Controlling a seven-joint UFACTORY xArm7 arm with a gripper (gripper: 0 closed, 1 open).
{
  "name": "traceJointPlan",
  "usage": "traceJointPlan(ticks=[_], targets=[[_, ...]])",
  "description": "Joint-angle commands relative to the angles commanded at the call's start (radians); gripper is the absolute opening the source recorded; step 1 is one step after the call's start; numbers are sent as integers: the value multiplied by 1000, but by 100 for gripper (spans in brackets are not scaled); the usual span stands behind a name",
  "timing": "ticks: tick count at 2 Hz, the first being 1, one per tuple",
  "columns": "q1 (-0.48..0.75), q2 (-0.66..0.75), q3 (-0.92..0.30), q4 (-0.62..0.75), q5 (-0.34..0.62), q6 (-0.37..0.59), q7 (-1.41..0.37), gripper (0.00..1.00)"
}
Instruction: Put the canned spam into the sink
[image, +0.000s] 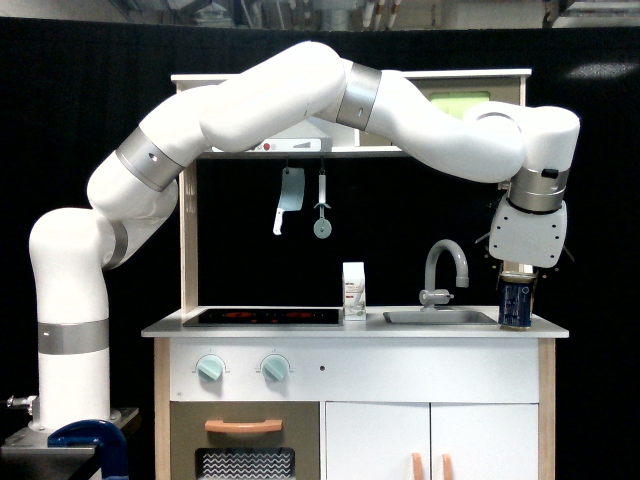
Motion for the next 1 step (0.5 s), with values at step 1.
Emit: traceJointPlan(ticks=[1], targets=[[-94, -217, 27, -280, 25, -26, -72, 0]])
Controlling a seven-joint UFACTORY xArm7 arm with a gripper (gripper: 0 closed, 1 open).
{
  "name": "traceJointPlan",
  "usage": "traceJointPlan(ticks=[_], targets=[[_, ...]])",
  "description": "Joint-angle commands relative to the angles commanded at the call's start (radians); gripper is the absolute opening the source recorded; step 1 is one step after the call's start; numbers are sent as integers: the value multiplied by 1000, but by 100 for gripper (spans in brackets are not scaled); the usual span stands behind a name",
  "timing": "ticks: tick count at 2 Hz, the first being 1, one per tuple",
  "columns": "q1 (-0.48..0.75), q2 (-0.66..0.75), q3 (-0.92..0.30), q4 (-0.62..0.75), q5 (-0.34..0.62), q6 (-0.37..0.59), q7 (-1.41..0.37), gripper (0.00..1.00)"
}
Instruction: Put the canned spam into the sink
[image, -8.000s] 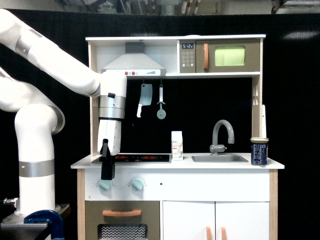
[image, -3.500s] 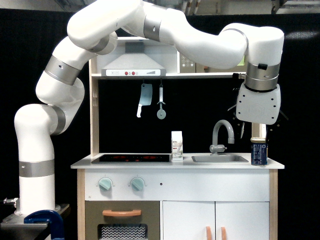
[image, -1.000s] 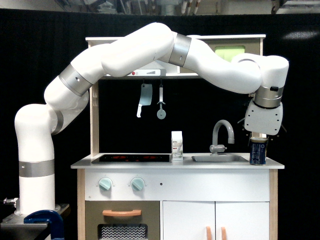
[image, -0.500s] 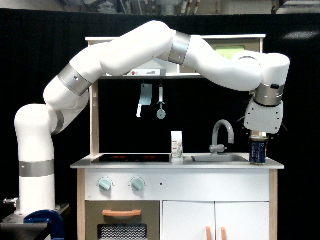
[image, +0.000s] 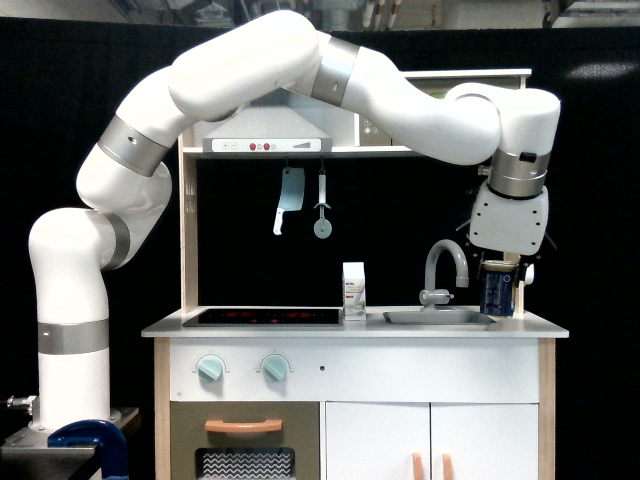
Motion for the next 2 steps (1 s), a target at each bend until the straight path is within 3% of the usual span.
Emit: traceJointPlan(ticks=[1, 2], targets=[[-38, -244, 32, -334, 58, -80, -51, 0], [47, -349, 101, -535, 115, -243, 10, 0]])
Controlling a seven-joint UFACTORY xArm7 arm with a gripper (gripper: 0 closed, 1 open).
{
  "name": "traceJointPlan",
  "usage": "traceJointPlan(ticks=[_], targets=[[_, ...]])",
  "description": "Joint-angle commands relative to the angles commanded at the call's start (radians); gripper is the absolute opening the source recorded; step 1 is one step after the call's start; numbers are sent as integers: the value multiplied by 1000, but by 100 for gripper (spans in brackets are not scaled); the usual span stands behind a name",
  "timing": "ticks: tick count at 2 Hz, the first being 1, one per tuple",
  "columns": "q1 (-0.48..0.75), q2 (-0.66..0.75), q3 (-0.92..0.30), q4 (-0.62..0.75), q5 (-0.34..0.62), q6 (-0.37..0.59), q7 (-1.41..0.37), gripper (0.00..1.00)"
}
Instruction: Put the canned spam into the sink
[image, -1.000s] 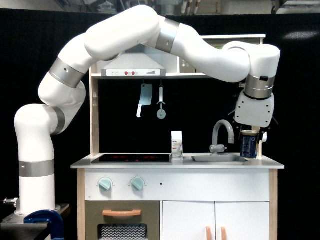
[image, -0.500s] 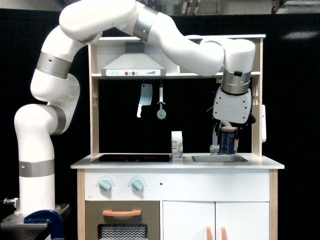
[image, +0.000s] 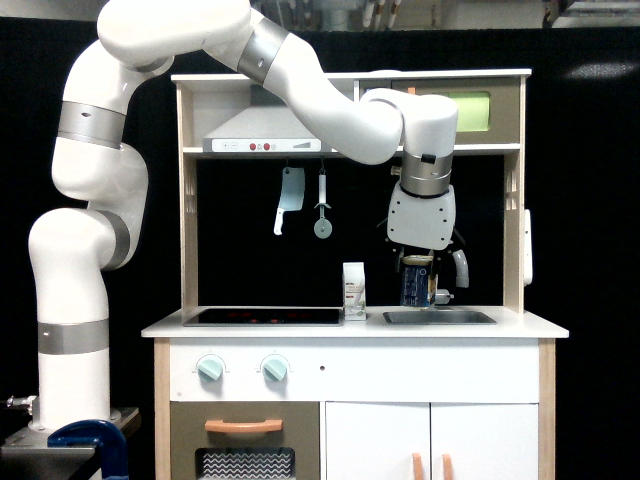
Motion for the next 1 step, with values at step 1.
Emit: traceJointPlan(ticks=[1], targets=[[47, 49, 30, -18, 6, -98, 24, 0]])
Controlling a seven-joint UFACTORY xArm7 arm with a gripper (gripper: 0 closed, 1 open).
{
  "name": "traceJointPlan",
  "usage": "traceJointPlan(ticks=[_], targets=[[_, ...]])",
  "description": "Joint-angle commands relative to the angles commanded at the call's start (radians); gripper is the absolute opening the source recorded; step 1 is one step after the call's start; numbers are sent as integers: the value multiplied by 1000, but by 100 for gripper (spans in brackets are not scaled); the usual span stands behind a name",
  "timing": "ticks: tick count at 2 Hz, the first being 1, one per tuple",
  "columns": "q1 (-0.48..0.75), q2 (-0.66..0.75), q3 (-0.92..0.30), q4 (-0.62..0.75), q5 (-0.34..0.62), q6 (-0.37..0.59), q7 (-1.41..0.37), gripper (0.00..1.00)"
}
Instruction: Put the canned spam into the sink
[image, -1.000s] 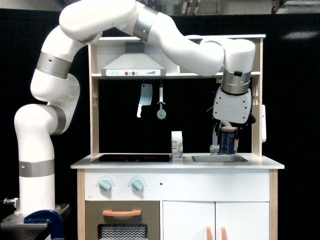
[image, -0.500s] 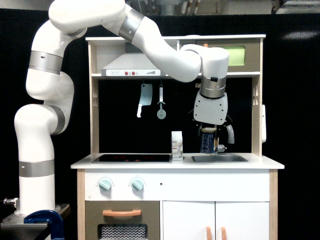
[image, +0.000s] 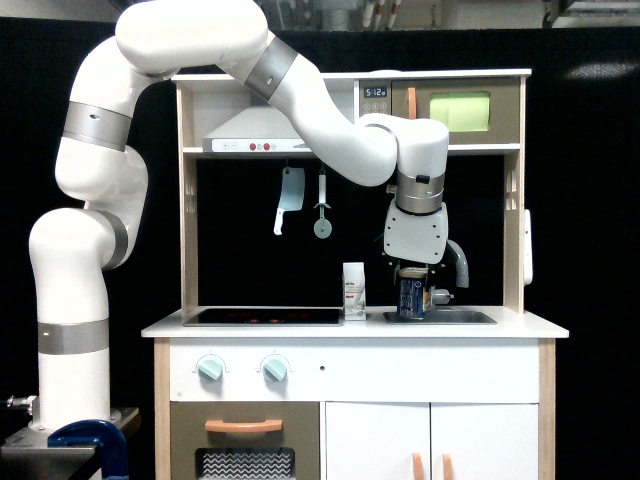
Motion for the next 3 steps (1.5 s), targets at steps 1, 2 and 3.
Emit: traceJointPlan(ticks=[1, 2, 3], targets=[[3, 31, 4, 4, -2, -26, -8, 100], [-49, -42, -12, -24, 7, 49, -42, 100], [-138, -166, -78, -72, 15, 198, -132, 100]])
